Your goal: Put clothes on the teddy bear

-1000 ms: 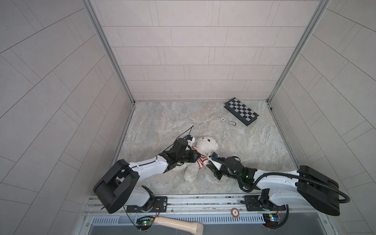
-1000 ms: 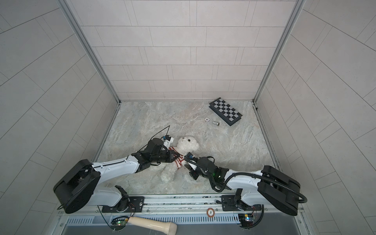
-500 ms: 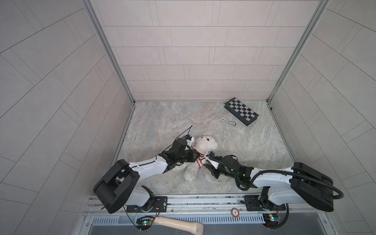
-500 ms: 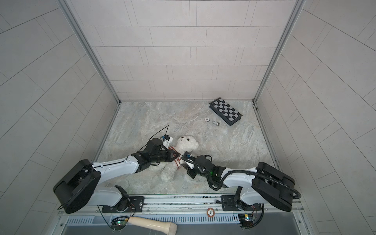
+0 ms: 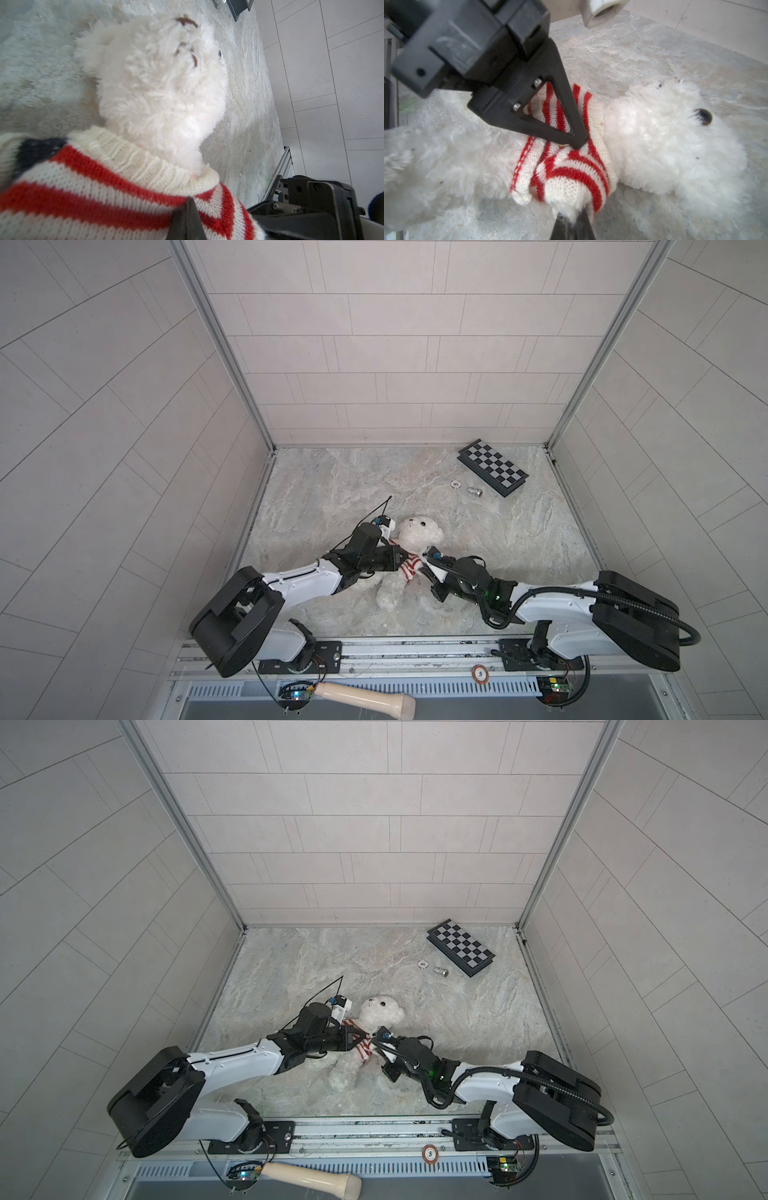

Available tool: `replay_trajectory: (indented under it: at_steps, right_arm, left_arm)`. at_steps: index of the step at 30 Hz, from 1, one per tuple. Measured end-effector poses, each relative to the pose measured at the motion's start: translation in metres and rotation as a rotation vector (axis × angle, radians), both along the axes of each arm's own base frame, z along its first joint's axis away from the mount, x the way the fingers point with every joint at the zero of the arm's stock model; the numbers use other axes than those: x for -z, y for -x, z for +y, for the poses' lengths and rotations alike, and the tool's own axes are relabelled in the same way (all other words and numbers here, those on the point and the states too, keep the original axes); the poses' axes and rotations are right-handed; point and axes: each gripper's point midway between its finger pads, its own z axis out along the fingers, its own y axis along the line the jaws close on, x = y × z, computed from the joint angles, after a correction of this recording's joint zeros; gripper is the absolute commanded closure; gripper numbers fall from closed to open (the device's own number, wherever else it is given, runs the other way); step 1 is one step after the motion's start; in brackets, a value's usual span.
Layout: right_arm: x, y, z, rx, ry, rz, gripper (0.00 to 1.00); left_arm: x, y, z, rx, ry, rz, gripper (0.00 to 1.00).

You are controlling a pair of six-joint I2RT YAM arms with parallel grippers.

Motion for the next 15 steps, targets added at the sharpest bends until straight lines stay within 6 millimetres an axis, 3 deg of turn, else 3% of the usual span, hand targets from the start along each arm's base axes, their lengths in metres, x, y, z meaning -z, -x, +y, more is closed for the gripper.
replay_trajectory:
  at_steps: [15]
  right_arm:
    - [-0.009,0.006,-0.025,0.043,0.002,-0.042,1.0]
  left_arm:
    - [0.004,-0.008,0.02,-0.001,-0.056,-0.033,1.0]
